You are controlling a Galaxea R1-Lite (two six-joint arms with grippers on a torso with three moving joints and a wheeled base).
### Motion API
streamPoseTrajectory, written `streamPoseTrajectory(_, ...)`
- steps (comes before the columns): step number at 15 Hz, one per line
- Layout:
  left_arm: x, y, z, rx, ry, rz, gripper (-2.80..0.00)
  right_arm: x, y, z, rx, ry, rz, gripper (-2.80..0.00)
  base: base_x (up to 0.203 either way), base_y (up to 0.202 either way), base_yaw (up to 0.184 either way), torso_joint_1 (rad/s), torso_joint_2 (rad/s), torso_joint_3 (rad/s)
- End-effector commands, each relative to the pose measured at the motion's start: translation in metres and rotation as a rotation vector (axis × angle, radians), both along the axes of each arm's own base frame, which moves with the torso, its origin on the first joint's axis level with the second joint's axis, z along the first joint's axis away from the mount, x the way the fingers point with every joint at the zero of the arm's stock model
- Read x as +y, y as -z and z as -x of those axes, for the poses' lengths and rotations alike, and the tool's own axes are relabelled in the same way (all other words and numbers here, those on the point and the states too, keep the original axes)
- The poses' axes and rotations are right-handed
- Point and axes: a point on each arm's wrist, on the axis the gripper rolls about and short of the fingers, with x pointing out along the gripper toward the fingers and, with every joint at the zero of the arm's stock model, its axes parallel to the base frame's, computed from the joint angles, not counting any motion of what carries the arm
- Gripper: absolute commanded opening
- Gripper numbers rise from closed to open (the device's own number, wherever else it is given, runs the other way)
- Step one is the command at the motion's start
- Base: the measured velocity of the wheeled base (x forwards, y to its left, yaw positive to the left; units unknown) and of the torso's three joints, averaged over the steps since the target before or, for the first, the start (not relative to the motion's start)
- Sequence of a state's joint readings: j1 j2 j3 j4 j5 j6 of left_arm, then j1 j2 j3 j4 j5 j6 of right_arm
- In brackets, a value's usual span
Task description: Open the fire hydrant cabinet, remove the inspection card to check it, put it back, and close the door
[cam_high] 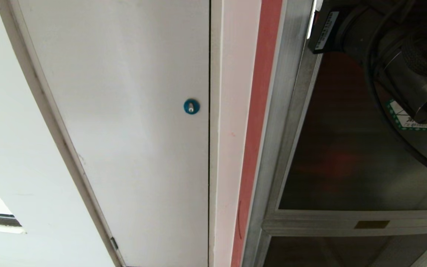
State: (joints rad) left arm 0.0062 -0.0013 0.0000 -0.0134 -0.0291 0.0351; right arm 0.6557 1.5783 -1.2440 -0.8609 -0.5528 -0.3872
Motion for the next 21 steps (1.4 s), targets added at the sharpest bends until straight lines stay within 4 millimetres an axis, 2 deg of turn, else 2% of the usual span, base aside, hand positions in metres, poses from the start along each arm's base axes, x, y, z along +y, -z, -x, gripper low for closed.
streamPoseTrajectory(1, 0.0, 0.002, -0.001, 0.007, 0.0, 0.0, -2.8, -0.002, -0.003, 0.003, -0.01, 0.004, -0.008, -2.8, 0.0, 0.0, 0.0, 0.0, 0.0, 0.0)
streamPoseTrajectory(6, 0.0, 0.002, -0.001, 0.007, 0.0, 0.0, -2.8, -0.005, -0.01, 0.012, -0.027, -0.006, -0.023, -2.8, 0.0, 0.0, 0.0, 0.0, 0.0, 0.0)
streamPoseTrajectory(12, 0.0, 0.002, -0.001, 0.007, 0.0, 0.0, -2.8, -0.008, -0.024, 0.047, -0.021, -0.062, -0.043, -2.8, 0.0, 0.0, 0.0, 0.0, 0.0, 0.0)
streamPoseTrajectory(21, 0.0, 0.002, -0.001, 0.007, 0.0, 0.0, -2.8, -0.022, -0.017, 0.066, -0.006, -0.064, -0.044, -2.8, 0.0, 0.0, 0.0, 0.0, 0.0, 0.0)
